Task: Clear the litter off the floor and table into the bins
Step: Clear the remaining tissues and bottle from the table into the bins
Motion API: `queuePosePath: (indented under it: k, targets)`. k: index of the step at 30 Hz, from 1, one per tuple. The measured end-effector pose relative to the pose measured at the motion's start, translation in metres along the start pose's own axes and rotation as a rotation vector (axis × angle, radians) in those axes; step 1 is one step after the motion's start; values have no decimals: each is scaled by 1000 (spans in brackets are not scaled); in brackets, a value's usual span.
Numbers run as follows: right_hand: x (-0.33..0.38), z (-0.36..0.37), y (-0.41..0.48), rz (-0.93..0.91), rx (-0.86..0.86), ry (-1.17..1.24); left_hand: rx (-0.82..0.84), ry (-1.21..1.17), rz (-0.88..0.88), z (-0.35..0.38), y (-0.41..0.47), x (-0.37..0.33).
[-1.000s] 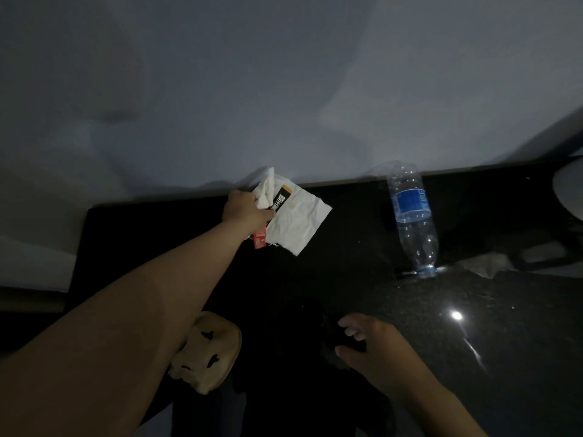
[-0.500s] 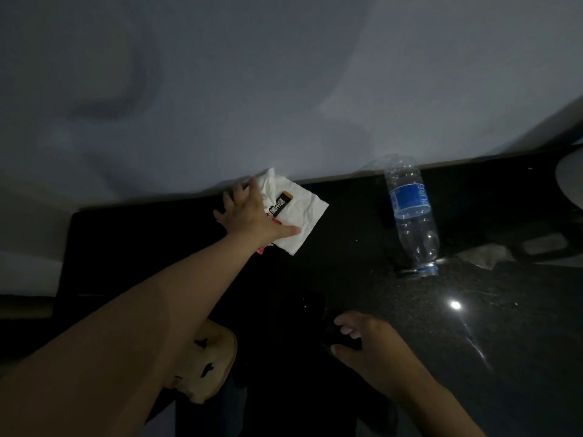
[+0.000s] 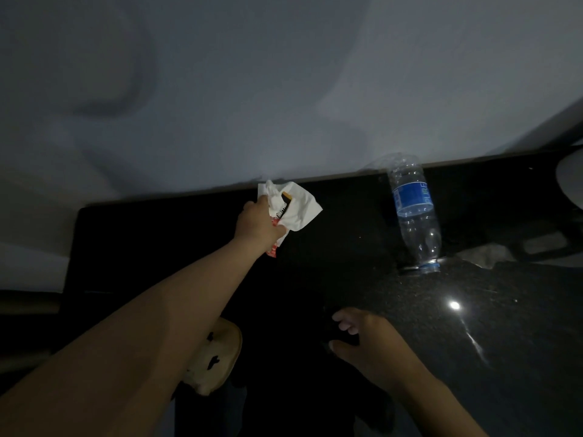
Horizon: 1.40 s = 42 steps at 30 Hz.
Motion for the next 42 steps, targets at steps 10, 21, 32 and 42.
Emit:
queuePosePath:
  k: [10, 21, 32, 42]
  targets:
    - [24, 1, -16, -28, -53, -69, -44, -296, -1, -22, -63, 41]
    - [74, 50, -45, -73, -22, -121, -115, -426, -55, -47, -188, 119]
    - [88, 96, -77, -61, -47, -164, -38, -434, -50, -11, -244, 148]
    - [75, 107, -81, -21, -53, -152, 2, -267, -55, 7, -239, 140]
Point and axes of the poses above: each hand's wrist, its own y-axis towards the middle knuckle, its own z-axis out of the palm, x = y × z, the point moved 1 cm from there along y, towards the middle knuckle, and after that the axes turned 13 degrees about x, right-handed, at the moved point
